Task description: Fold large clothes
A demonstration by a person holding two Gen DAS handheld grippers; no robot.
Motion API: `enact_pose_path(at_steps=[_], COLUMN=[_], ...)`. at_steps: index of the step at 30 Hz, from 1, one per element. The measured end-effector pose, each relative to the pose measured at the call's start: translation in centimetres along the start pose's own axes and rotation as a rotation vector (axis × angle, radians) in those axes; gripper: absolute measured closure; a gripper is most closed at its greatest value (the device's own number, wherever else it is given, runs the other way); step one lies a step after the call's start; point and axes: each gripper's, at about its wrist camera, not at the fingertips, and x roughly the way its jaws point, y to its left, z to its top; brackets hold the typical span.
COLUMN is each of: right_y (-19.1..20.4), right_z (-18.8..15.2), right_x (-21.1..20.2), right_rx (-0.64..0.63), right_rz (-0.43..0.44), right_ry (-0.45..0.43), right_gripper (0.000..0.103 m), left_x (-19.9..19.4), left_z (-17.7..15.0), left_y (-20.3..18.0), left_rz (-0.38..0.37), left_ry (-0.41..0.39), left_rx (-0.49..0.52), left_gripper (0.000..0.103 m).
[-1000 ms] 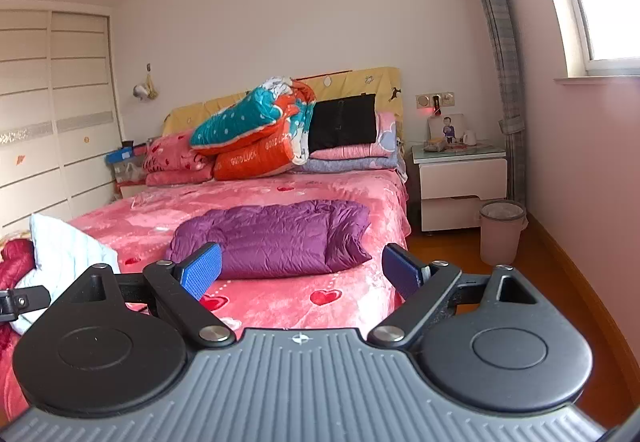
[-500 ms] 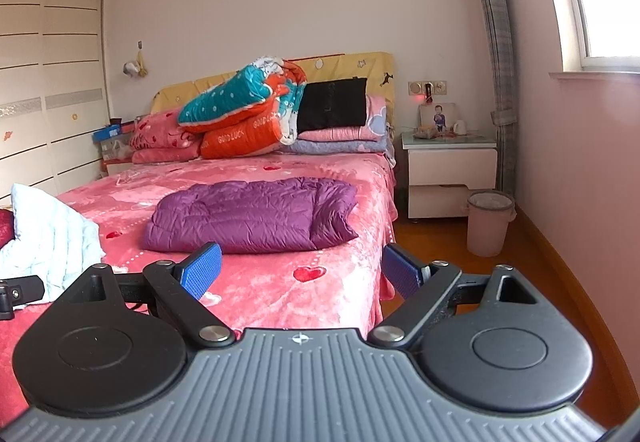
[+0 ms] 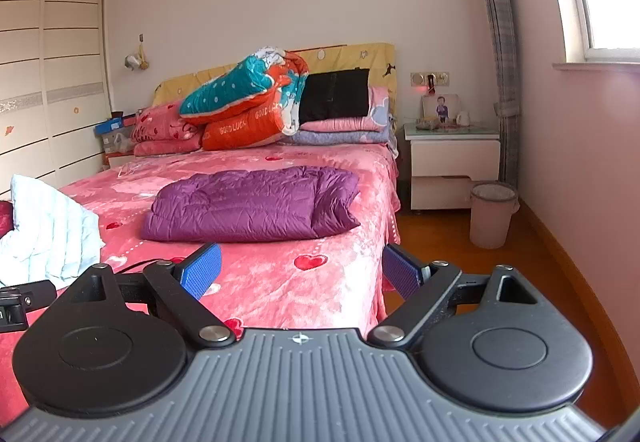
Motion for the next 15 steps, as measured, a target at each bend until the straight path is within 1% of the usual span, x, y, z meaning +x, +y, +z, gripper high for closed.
enact_pose_path(at_steps=[15], right_y=[-0.32], right_z=[-0.30], right_x=[0.66], right_rx=[0.007], right_rz=[0.023], right_ry=[0.031], right_gripper=[0.000], left_x=[0.96], left_z=[-0.90], left_y=[-0.71], left_rz=[0.006], left_ry=[0.027], left_rx=[0.027], left_gripper=[0.001])
